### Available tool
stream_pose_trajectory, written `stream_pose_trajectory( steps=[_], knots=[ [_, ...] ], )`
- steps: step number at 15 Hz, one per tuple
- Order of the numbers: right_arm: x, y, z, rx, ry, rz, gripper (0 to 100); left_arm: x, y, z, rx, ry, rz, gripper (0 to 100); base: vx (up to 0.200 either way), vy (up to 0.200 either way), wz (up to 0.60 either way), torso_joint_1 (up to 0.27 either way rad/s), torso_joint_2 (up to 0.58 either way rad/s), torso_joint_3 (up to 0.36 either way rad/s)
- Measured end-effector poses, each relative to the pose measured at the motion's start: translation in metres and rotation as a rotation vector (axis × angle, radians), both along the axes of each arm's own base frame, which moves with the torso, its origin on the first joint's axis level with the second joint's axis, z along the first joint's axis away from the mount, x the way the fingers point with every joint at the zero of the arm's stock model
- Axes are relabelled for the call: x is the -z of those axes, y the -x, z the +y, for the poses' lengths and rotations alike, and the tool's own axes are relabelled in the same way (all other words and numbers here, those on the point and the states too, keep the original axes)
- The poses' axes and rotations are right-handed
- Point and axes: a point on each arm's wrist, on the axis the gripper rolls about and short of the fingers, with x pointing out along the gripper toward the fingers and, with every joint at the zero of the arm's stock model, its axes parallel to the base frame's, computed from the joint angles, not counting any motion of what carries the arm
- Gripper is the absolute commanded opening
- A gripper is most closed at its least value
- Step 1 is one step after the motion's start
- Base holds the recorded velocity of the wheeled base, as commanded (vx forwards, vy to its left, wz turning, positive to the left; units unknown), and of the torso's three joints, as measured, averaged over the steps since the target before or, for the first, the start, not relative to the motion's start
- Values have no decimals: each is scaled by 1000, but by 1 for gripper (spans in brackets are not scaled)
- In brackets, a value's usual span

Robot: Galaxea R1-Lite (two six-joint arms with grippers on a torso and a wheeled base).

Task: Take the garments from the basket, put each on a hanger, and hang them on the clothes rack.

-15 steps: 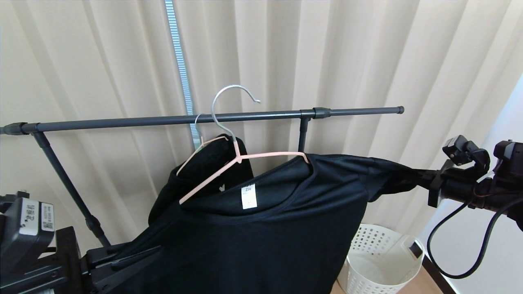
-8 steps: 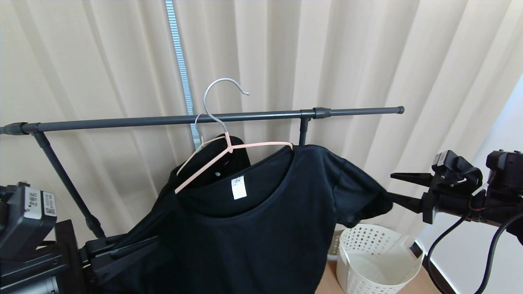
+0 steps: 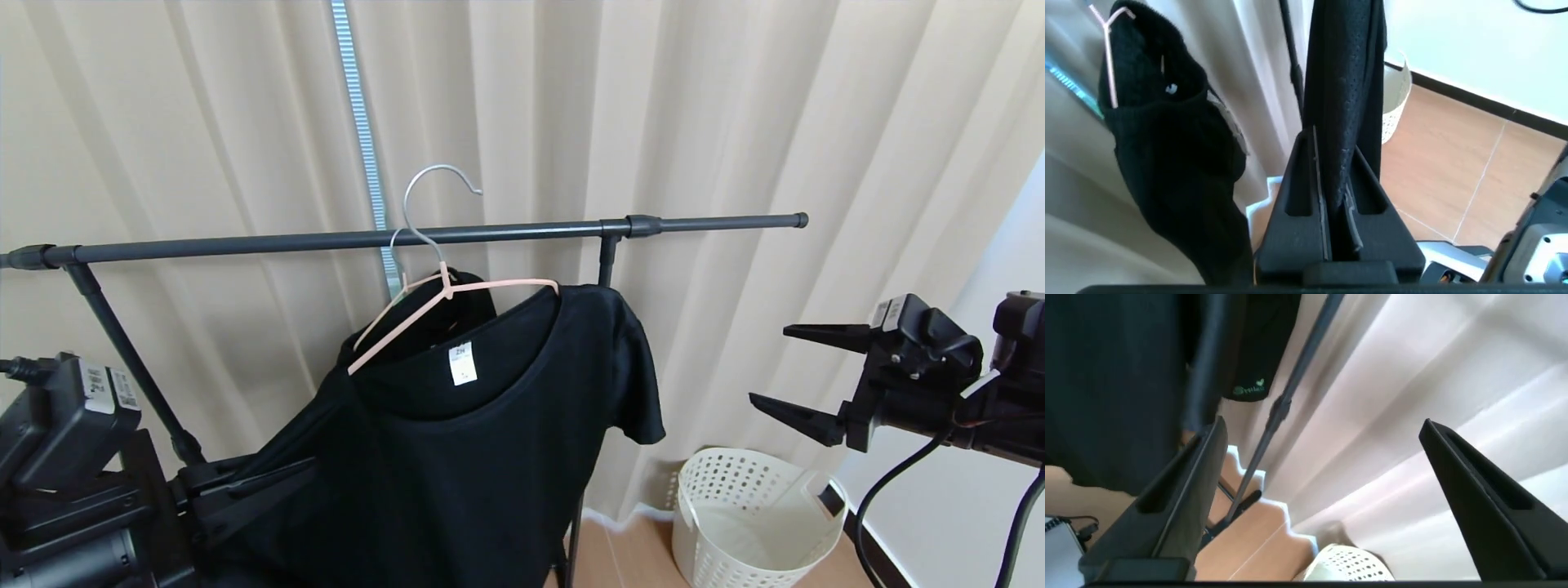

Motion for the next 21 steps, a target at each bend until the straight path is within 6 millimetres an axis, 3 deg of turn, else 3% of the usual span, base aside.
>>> stream_pose_trajectory(
  steps=[7,14,21],
  knots=[
    [-32,17,39,111,-138,24,100,7,-27,-5,-180,-80,54,0,0,0,0,0,0,0],
    [-42,26,42,97,-149,-13,100,0,-86,-38,-333,-38,133,0,0,0,0,0,0,0],
    [-43,26,42,97,-150,-18,100,20,-136,-72,-443,1,235,0,0,0,0,0,0,0]
  ],
)
